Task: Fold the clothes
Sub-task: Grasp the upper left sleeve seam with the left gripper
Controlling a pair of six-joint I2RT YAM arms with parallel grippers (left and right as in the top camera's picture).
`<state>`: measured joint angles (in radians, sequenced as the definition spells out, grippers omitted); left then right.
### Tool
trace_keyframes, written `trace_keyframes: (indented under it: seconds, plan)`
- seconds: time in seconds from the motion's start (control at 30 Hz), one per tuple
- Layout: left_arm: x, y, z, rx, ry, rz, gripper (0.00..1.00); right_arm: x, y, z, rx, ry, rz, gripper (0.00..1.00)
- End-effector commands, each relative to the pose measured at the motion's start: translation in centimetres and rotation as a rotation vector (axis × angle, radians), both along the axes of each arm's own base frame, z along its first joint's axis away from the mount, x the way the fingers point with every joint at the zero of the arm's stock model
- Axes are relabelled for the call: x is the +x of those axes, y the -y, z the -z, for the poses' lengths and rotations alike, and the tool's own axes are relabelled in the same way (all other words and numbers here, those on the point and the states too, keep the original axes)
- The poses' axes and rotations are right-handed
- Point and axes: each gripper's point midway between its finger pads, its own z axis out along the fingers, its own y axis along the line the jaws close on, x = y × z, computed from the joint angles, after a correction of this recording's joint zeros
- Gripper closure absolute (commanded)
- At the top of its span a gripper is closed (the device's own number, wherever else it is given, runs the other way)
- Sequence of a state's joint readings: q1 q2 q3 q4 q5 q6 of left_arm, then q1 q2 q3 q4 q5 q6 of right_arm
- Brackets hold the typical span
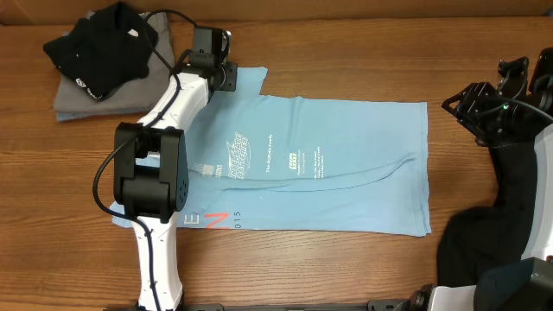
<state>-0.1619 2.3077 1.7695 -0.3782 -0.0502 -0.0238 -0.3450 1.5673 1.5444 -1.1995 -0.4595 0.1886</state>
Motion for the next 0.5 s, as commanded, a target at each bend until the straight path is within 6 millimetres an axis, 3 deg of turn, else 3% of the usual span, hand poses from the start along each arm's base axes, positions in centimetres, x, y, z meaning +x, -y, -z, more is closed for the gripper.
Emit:
trace_keyframes:
  seconds: [0.0, 0.1, 0.3, 0.47]
  plan:
    - [0.7, -0.2, -1.2, -0.004, 0.027, -0.005, 0.64, -0.1, -0.1, 0.0, -0.009, 0.002, -0.007, 0.5]
    - [0.6, 0.0, -0.3, -0.01, 0.011, 0.003, 0.65, -0.2, -0.1, 0.0, -0.009, -0.001, -0.007, 0.5]
    - [1.3, 0.4, -0.9, -0.033, 0.048, 0.016, 0.6, -0.2, -0.1, 0.0, -0.008, -0.001, -0.007, 0.5]
    - [1.0, 0.9, -0.2, -0.045, 0.031, 0.03, 0.59, -0.2, -0.1, 0.0, -0.009, 0.0, -0.007, 0.5]
